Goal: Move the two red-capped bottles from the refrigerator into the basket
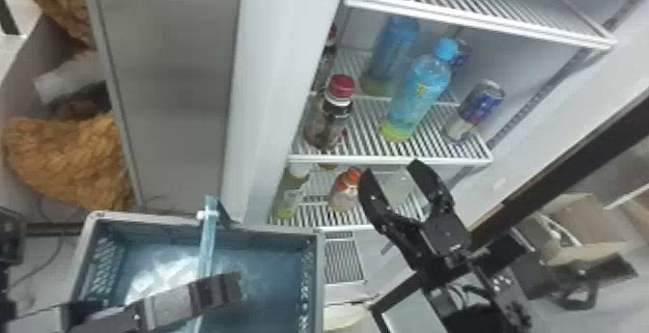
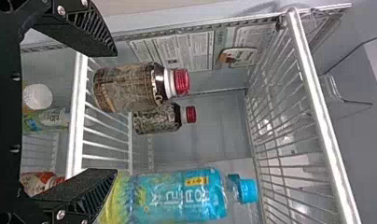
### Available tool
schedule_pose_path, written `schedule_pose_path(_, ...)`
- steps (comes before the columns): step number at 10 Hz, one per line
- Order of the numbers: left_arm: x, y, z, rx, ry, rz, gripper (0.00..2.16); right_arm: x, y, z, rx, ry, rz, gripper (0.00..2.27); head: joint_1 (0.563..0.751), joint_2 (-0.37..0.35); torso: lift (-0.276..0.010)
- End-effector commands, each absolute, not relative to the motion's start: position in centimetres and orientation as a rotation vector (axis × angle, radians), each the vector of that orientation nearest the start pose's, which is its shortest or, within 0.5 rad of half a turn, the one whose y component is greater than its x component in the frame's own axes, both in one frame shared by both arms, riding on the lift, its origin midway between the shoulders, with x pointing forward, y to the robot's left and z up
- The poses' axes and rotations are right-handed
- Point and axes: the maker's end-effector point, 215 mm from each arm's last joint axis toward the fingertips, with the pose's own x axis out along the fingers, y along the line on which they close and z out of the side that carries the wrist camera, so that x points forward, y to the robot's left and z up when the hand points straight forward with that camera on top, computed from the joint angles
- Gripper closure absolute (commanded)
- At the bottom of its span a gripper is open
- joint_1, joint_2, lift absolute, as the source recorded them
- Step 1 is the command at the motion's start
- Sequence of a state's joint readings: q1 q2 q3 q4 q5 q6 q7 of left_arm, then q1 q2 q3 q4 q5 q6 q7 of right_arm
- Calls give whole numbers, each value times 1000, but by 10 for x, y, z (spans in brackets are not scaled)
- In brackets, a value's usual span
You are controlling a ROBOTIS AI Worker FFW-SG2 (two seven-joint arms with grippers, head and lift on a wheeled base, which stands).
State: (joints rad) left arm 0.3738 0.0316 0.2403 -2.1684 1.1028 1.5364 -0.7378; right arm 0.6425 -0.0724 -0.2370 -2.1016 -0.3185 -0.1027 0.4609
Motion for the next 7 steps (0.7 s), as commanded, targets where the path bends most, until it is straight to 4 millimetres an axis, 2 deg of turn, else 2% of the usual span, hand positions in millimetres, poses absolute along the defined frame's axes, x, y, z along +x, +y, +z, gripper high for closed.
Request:
schedule_pose_path(1, 242, 19, -288, -1181, 808, -1274, 1207, 401, -256, -308, 117, -58, 291, 117, 695, -350, 0)
schedule_pose_path(7, 241, 19, -288, -1184, 811, -1276, 1207, 443, -235, -294, 129, -99, 275, 122, 695, -350, 0)
